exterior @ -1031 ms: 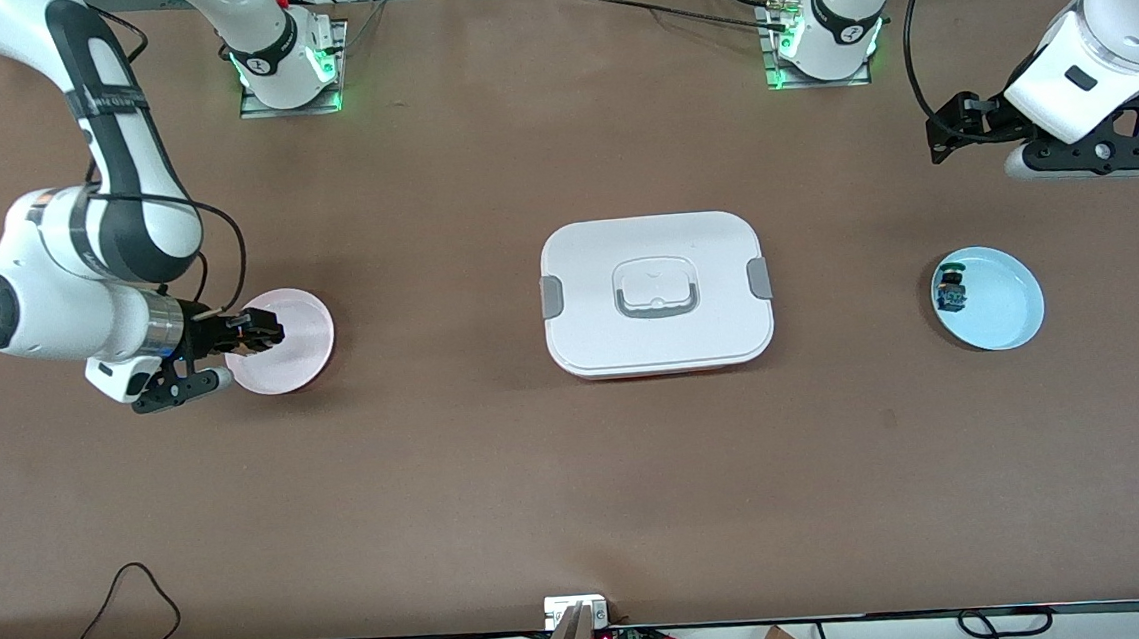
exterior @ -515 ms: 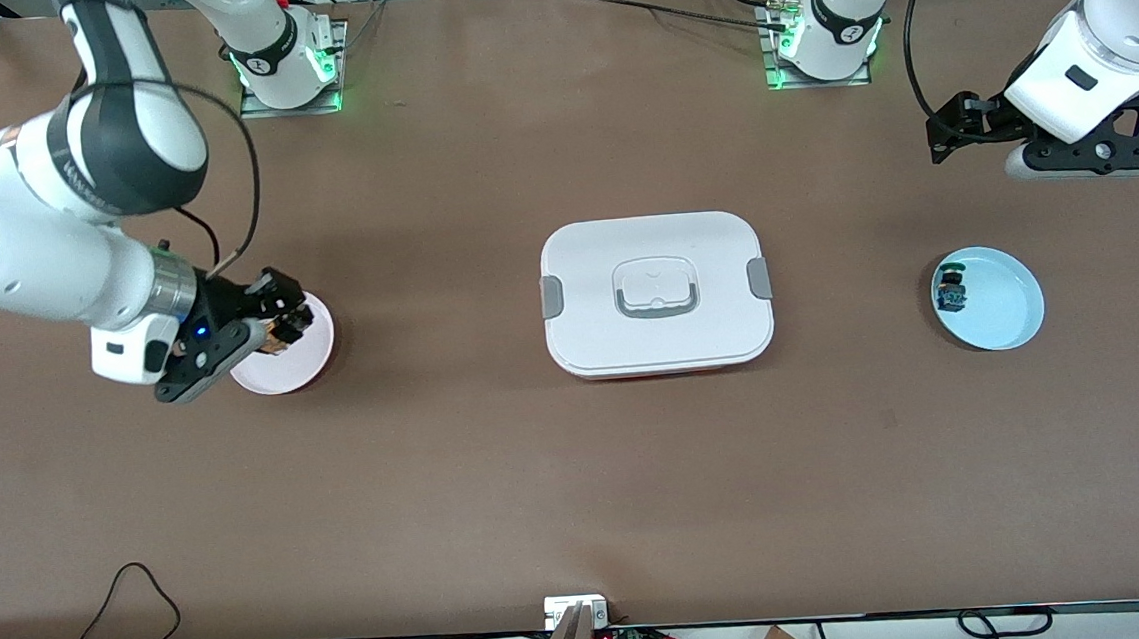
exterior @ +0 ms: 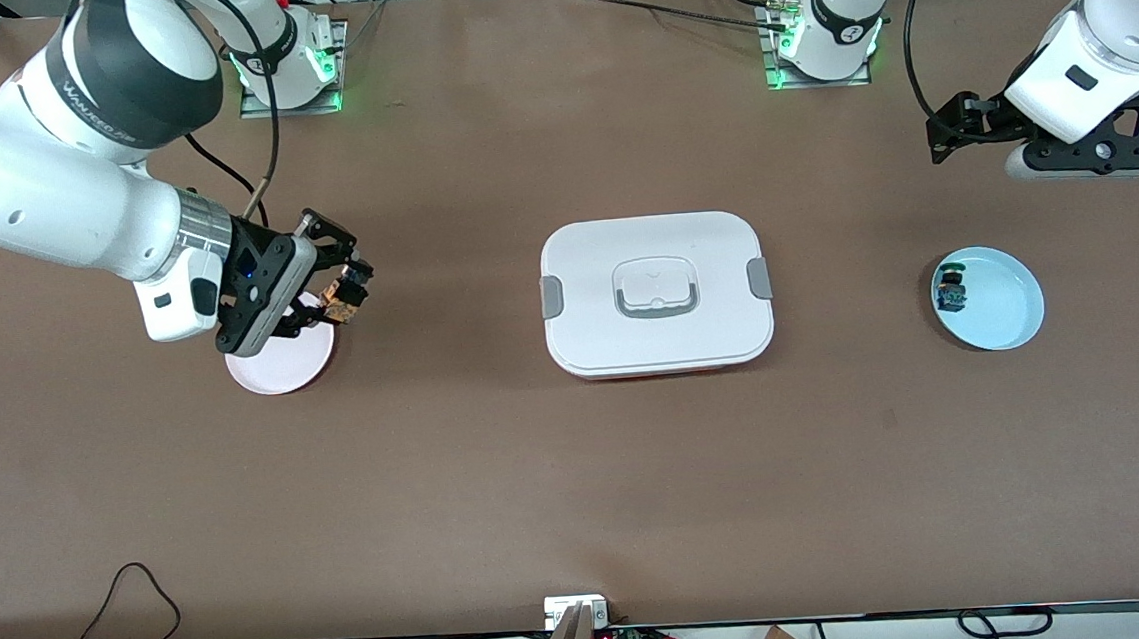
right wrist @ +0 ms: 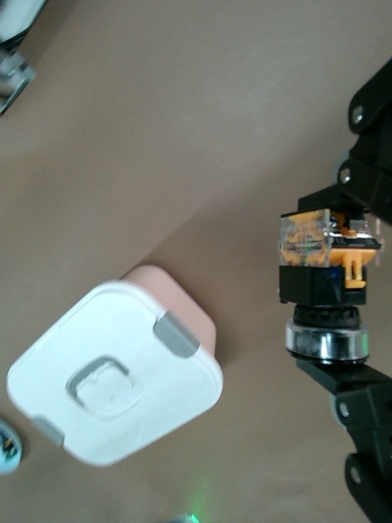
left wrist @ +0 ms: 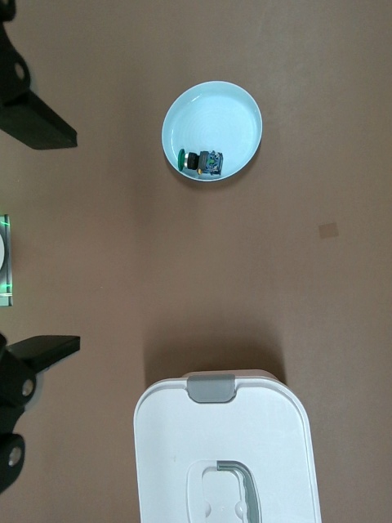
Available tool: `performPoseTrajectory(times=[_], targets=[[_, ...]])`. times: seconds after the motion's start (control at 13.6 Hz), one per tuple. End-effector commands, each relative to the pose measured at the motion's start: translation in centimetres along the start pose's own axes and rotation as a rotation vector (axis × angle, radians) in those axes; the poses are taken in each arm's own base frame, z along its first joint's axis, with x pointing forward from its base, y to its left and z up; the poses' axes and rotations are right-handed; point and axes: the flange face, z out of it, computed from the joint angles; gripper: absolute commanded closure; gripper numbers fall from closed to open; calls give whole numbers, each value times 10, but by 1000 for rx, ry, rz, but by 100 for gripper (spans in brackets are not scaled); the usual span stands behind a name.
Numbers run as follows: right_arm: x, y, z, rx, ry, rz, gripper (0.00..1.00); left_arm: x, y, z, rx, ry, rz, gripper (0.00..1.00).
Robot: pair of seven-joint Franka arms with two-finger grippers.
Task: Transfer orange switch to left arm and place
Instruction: 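Lift the orange switch up off the plate with the right gripper, then carry the orange switch above the white box with the right gripper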
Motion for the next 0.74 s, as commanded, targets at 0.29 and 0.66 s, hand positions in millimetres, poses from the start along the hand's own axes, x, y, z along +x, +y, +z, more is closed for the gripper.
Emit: performPoseTrajectory(times=[0.29,0.66], targets=[[9,-11,-1,154,193,-382,100,2,0,-6,25,-2,-7,0],[21,-27,10,228,329,-539,98,2,1,-6,24,-4,-7,0]])
